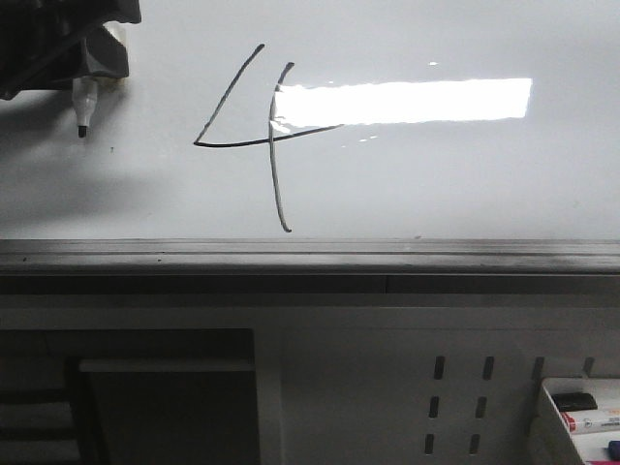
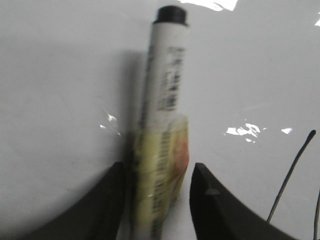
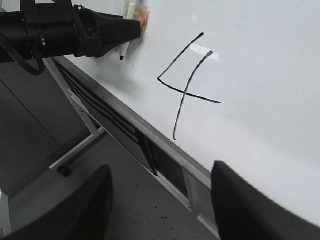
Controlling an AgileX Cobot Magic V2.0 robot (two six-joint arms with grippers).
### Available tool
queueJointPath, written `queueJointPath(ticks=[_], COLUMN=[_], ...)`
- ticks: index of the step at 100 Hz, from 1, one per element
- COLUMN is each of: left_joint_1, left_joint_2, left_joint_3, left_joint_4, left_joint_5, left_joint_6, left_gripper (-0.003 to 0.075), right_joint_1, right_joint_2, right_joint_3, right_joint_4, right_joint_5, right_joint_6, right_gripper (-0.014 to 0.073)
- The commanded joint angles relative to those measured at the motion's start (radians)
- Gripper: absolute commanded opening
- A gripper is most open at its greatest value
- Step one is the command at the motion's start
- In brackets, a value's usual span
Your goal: Write number 4 on whiteboard
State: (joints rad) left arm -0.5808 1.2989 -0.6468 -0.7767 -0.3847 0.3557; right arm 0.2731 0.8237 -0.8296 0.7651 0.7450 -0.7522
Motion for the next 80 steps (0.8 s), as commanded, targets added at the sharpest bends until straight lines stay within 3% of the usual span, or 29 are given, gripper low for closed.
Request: queueJointPath(ticks=[1, 24, 31, 39, 48, 80], left_joint_1=[0.0, 0.0, 0.0, 0.0, 0.0, 0.0], left_joint_2=[-0.021, -0.021, -0.021, -0.023, -0.045, -0.241], left_joint_3=[-0.036, -0.036, -0.036, -0.036, -0.036, -0.028], left_joint_4=[0.041, 0.041, 0.041, 0.046, 0.05, 0.078], left_joint_5=[-0.059, -0.059, -0.059, -0.054, -0.034, 0.129], left_joint_6=[-0.008, -0.008, -0.008, -0.008, -0.008, 0.202], left_gripper=[0.0302, 0.0314, 0.0363, 0.0476, 0.0534, 0.0533], right_joint_1=[-0.005, -0.005, -0.005, -0.005, -0.005, -0.005], right_joint_2=[-0.008, -0.008, -0.008, -0.008, -0.008, -0.008], right_joint_3=[-0.024, -0.024, -0.024, -0.024, -0.024, -0.024], right_joint_4=[0.04, 0.04, 0.04, 0.04, 0.04, 0.04], right_joint_5=[-0.051, -0.051, -0.051, -0.051, -0.051, -0.051], right_joint_6=[0.001, 0.001, 0.001, 0.001, 0.001, 0.001], right_gripper=[0.0385, 0.0385, 0.0385, 0.0385, 0.0385, 0.0384])
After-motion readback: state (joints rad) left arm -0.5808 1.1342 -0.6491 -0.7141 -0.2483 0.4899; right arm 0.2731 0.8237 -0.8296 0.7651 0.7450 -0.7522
